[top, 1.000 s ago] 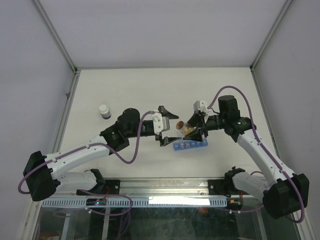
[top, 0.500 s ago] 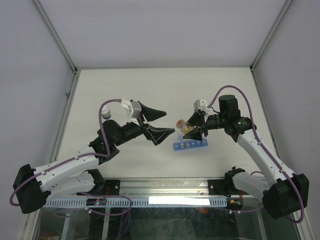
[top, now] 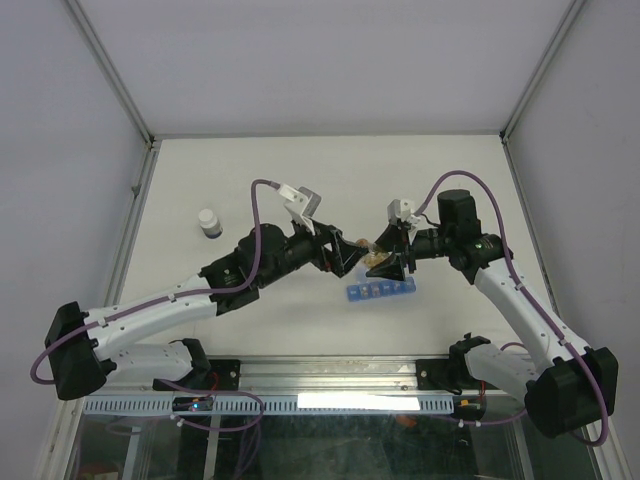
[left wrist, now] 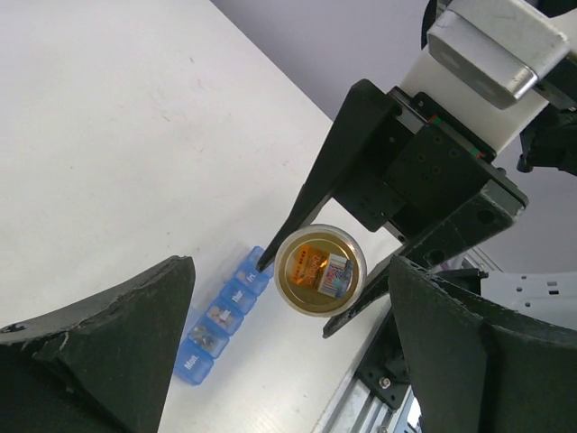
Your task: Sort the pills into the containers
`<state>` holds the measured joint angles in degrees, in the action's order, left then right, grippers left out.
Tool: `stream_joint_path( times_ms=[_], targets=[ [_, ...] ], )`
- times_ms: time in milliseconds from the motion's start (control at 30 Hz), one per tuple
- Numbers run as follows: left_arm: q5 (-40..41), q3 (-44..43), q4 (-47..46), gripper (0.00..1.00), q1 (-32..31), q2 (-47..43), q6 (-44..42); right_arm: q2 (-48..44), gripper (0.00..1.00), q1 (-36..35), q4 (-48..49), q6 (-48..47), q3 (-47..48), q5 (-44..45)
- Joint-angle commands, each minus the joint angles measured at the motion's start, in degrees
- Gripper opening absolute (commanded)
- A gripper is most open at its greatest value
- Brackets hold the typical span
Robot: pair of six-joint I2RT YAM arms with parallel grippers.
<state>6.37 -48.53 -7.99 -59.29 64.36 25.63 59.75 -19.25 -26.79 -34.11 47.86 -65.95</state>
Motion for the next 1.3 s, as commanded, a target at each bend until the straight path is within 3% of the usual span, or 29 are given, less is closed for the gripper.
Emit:
stream_joint_path(
  times_ms=[0, 333, 400, 500, 567, 600, 767, 833, 867, 900, 933, 967, 1033, 1167, 1267],
  targets=[
    [0.02, -4.02, 0.61, 0.88, -0.37, 1.68, 0.40, -0.33, 0.00, 0.28, 2.44, 0.54, 1.06, -0.51],
    [-4.81, -5.55, 0.66, 0.65, -0.48, 4.46, -0.29, -0.42, 0.00, 0.35, 2.44, 0.53, 1.10, -0.58],
    [-5.61, -5.64, 0.68, 0.56, -0.48, 4.58, -0.59, -0.42, 0.00, 0.35, 2.44, 0.53, 1.10, -0.57],
    [-7.72, -5.90, 0.72, 0.32, -0.48, 5.01, -1.92, -0.50, 0.00, 0.35, 2.44, 0.58, 1.10, -0.58],
    [-11.10, -6.11, 0.78, 0.15, -0.41, 5.52, -4.78, -0.51, 0.00, 0.35, 2.40, 0.53, 1.10, -0.51],
    [-13.10, -6.14, 0.78, 0.11, -0.35, 5.76, -6.82, -0.50, 0.00, 0.35, 2.43, 0.53, 1.08, -0.56],
    [-30.89, -4.71, 0.70, 0.06, 0.56, 5.93, -23.40, -0.71, 0.00, 0.35, 2.35, 0.56, 1.20, -0.75],
    [-45.04, -2.33, 2.40, 0.11, 1.04, 5.05, -38.78, -0.73, 0.00, 0.35, 2.36, 0.55, 1.12, -0.75],
    [-46.91, -0.65, 2.88, 0.14, 1.16, 4.19, -45.05, -0.77, 0.00, 0.34, 2.35, 0.54, 1.16, -0.83],
    [-45.85, 0.96, 2.41, 0.24, 1.19, 3.21, -48.90, -0.77, 0.00, 0.35, 2.35, 0.53, 1.12, -0.77],
    [-43.84, 2.02, 1.44, 0.40, 1.30, 2.25, -51.00, -0.77, 0.00, 0.35, 2.35, 0.54, 1.08, -0.70],
    [-41.14, 2.73, -0.09, 0.64, 1.59, 1.31, -51.40, -0.77, 0.00, 0.37, 2.35, 0.53, 1.11, -0.61],
    [-33.53, 5.15, -8.21, 0.96, 2.16, -1.09, -47.67, -0.71, 0.00, 0.43, 2.33, 0.49, 1.11, -0.53],
    [-24.12, 10.71, -21.69, 0.99, 2.85, -6.31, -37.73, -0.55, 0.00, 0.46, 2.33, 0.45, 1.10, -0.38],
    [-18.48, 11.92, -22.91, 0.99, 2.95, -8.67, -29.28, -0.37, 0.00, 0.52, 2.42, 0.47, 1.10, -0.39]
  ],
)
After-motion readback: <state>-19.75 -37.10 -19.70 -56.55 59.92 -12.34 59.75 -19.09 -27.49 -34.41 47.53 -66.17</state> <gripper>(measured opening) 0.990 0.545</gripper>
